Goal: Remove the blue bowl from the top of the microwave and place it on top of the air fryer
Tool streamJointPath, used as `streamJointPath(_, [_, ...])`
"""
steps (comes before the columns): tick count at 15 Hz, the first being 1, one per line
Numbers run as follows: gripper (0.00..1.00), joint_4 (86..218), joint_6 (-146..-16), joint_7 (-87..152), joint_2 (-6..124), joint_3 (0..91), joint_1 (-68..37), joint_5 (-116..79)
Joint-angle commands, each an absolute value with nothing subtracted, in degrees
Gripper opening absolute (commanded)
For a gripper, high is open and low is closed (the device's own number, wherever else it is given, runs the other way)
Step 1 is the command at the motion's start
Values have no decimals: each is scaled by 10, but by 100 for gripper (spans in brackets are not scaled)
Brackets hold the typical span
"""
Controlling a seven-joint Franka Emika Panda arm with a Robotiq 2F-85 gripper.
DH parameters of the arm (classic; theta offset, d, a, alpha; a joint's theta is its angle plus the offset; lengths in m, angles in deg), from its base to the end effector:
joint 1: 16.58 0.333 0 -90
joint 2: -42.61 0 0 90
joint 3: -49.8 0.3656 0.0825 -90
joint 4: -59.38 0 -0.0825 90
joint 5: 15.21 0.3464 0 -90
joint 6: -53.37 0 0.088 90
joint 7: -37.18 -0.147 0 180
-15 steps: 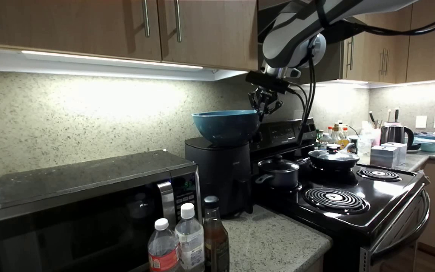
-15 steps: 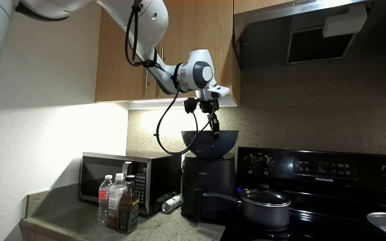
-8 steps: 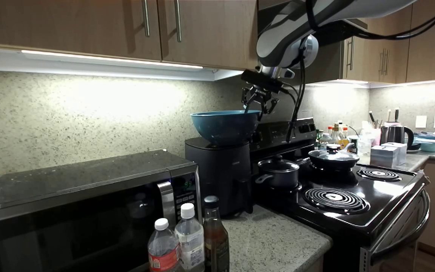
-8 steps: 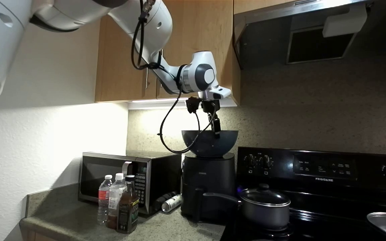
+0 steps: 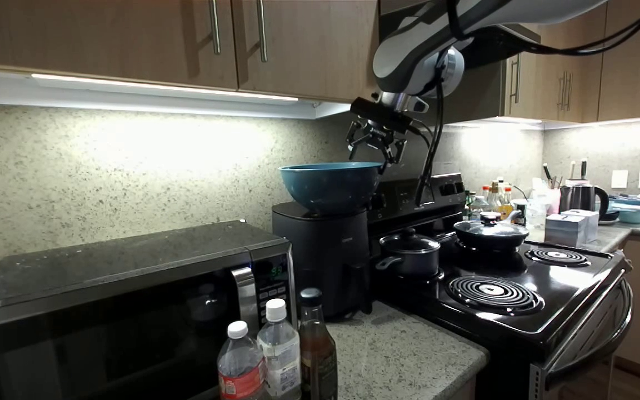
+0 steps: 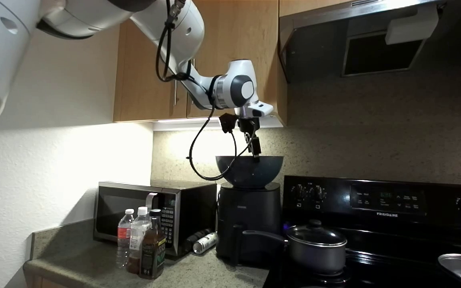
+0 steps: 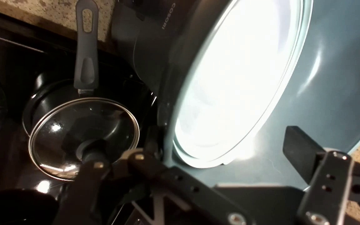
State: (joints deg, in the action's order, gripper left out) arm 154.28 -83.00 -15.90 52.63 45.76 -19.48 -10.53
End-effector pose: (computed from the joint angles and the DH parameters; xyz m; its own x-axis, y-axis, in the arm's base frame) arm 0.6486 -0.0720 0.5901 0.3923 -0.8825 0.2594 -0.7557 -0.4700 -0.4561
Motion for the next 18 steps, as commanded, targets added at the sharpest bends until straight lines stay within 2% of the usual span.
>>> streamJointPath(1, [100,1557,-814,-174,494,455,-180,-119])
streamJointPath(13, [100,1574,-816,-186,464,459,-179,-97])
streamJointPath(18, [100,1591,-755,-200,425,471,-169,-97])
